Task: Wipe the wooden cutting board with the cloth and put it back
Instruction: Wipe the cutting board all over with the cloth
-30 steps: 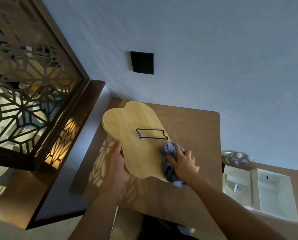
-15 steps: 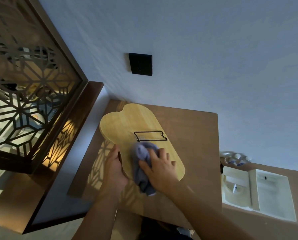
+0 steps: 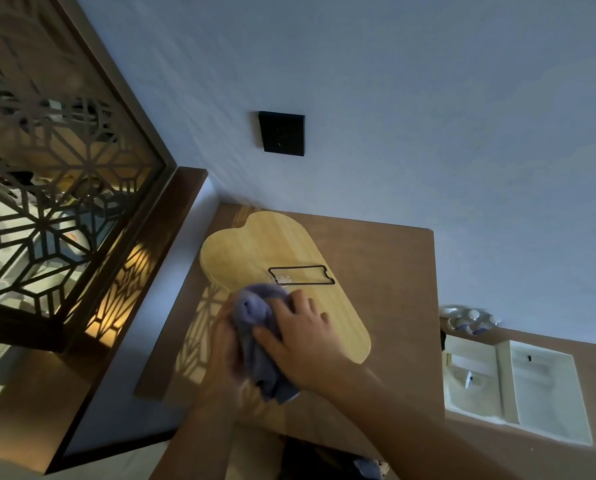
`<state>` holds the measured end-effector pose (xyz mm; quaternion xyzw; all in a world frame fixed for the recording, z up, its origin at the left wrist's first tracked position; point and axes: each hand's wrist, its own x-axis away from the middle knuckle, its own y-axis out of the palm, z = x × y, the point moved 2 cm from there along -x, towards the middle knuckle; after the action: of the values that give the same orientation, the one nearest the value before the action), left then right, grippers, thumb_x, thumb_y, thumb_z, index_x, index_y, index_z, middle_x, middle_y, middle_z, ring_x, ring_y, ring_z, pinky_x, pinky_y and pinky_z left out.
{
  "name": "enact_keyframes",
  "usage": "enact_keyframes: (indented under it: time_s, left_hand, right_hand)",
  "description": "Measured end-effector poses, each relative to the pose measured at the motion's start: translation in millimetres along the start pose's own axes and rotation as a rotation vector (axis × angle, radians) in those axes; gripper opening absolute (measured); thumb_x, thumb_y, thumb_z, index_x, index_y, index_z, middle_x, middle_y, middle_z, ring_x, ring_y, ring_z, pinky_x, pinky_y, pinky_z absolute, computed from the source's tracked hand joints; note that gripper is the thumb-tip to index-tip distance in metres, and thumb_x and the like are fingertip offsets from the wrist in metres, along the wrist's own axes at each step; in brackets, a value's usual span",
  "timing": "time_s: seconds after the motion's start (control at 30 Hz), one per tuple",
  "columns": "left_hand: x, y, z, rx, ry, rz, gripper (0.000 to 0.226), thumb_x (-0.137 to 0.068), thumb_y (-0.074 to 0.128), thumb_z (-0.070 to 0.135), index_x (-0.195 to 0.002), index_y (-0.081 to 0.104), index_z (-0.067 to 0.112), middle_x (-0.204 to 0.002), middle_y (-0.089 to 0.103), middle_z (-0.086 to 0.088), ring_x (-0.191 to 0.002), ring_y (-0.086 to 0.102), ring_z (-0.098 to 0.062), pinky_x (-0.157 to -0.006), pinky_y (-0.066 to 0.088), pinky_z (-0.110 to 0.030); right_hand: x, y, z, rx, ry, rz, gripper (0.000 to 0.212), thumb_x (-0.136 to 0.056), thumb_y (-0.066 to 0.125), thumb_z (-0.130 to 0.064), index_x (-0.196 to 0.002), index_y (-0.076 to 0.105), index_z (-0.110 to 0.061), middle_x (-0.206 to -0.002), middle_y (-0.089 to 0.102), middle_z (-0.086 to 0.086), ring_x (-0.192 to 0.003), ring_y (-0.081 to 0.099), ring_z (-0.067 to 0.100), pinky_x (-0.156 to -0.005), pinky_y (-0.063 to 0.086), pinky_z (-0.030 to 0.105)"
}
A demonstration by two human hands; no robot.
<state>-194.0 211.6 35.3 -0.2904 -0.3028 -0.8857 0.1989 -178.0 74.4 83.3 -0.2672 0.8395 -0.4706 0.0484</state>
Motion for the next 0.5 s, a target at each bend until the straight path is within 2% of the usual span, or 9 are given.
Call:
enact_keyframes:
  time_s: [0.07, 0.1, 0.13, 0.17, 0.2, 0.3, 0.37, 0.43, 0.5]
  left_hand:
    - [3, 0, 0, 0.015, -0.018, 0.000, 0.044, -0.103, 0.038, 0.044, -0.101, 0.073, 0.017, -0.086, 0.080, -0.006, -0.068, 0.078, -0.013, -0.057, 0.064, -0.030]
    - [3, 4, 0, 0.056, -0.013, -0.009, 0.046, -0.104, 0.039, 0.045, -0.109, 0.074, 0.015, -0.099, 0.079, -0.013, -0.081, 0.079, -0.018, -0.069, 0.065, -0.033]
    - [3, 8, 2, 0.112, -0.017, -0.016, 0.050, -0.104, 0.041, 0.045, -0.122, 0.072, 0.011, -0.116, 0.075, -0.019, -0.100, 0.077, -0.026, -0.088, 0.062, -0.041]
    - [1, 10, 2, 0.141, -0.015, -0.003, 0.051, -0.105, 0.042, 0.045, -0.131, 0.068, 0.009, -0.130, 0.069, -0.020, -0.117, 0.069, -0.033, -0.103, 0.053, -0.048]
    - [-1, 11, 2, 0.157, 0.013, 0.007, 0.050, -0.105, 0.043, 0.044, -0.134, 0.067, 0.011, -0.136, 0.067, -0.018, -0.124, 0.064, -0.036, -0.108, 0.048, -0.052]
    - [-7, 4, 1, 0.122, 0.091, 0.048, 0.042, -0.103, 0.047, 0.046, -0.121, 0.076, 0.020, -0.131, 0.072, -0.009, -0.119, 0.068, -0.031, -0.093, 0.056, -0.047]
    - [-7, 0, 0, 0.130, 0.098, 0.064, 0.041, -0.102, 0.050, 0.045, -0.123, 0.074, 0.020, -0.130, 0.072, -0.008, -0.120, 0.068, -0.031, -0.091, 0.055, -0.046]
    - [-5, 1, 1, 0.124, 0.096, 0.058, 0.040, -0.102, 0.051, 0.044, -0.124, 0.073, 0.020, -0.128, 0.074, -0.008, -0.118, 0.069, -0.031, -0.088, 0.058, -0.047]
    - [-5, 3, 1, 0.133, 0.082, 0.058, 0.042, -0.103, 0.050, 0.043, -0.130, 0.069, 0.017, -0.131, 0.071, -0.011, -0.119, 0.068, -0.033, -0.094, 0.056, -0.052]
  right_hand:
    - [-2, 10, 3, 0.021, 0.039, -0.044, 0.048, -0.096, 0.029, -0.064, -0.133, 0.040, -0.035, -0.129, 0.045, 0.006, -0.113, 0.048, 0.032, -0.089, 0.045, 0.051]
    - [-4, 14, 14, 0.023, 0.105, -0.044, 0.047, -0.098, 0.031, -0.062, -0.134, 0.041, -0.033, -0.131, 0.045, 0.007, -0.116, 0.047, 0.033, -0.091, 0.045, 0.051]
    - [-6, 16, 30, 0.024, 0.190, -0.044, 0.047, -0.100, 0.033, -0.060, -0.134, 0.042, -0.031, -0.132, 0.045, 0.008, -0.119, 0.047, 0.034, -0.093, 0.044, 0.050]
    - [-7, 17, 49, 0.022, 0.282, -0.052, 0.047, -0.101, 0.034, -0.059, -0.135, 0.042, -0.028, -0.133, 0.045, 0.009, -0.123, 0.046, 0.035, -0.095, 0.044, 0.051]
    - [-8, 17, 69, 0.016, 0.370, -0.067, 0.049, -0.102, 0.034, -0.058, -0.137, 0.042, -0.027, -0.133, 0.044, 0.010, -0.125, 0.046, 0.036, -0.097, 0.043, 0.052]
    - [-9, 10, 123, 0.007, 0.564, -0.092, 0.054, -0.103, 0.033, -0.058, -0.146, 0.037, -0.026, -0.135, 0.044, 0.012, -0.127, 0.046, 0.037, -0.100, 0.044, 0.055]
    - [-10, 0, 141, 0.055, 0.625, -0.105, 0.054, -0.103, 0.032, -0.057, -0.147, 0.038, -0.027, -0.136, 0.044, 0.012, -0.127, 0.046, 0.037, -0.101, 0.044, 0.056]
    - [-13, -8, 135, 0.088, 0.603, -0.065, 0.052, -0.103, 0.032, -0.056, -0.145, 0.041, -0.026, -0.135, 0.045, 0.012, -0.125, 0.047, 0.036, -0.100, 0.045, 0.056]
    - [-14, -13, 104, 0.040, 0.456, 0.034, 0.050, -0.100, 0.035, -0.058, -0.140, 0.043, -0.028, -0.130, 0.046, 0.011, -0.120, 0.050, 0.036, -0.096, 0.047, 0.054]
